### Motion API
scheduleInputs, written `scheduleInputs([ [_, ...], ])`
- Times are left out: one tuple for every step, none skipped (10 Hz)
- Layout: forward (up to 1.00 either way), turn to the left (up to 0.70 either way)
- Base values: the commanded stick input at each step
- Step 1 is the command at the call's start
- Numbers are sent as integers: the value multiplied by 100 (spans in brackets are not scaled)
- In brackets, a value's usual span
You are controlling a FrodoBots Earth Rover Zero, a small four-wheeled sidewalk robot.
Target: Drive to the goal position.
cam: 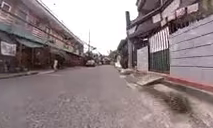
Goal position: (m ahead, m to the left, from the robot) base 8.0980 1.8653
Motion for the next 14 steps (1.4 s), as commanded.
scheduleInputs([
  [70,0],
  [70,0],
  [70,0],
  [70,0],
  [70,0],
  [70,0],
  [70,0],
  [70,0],
  [70,0],
  [70,0],
  [70,0],
  [70,0],
  [70,0],
  [70,0],
])
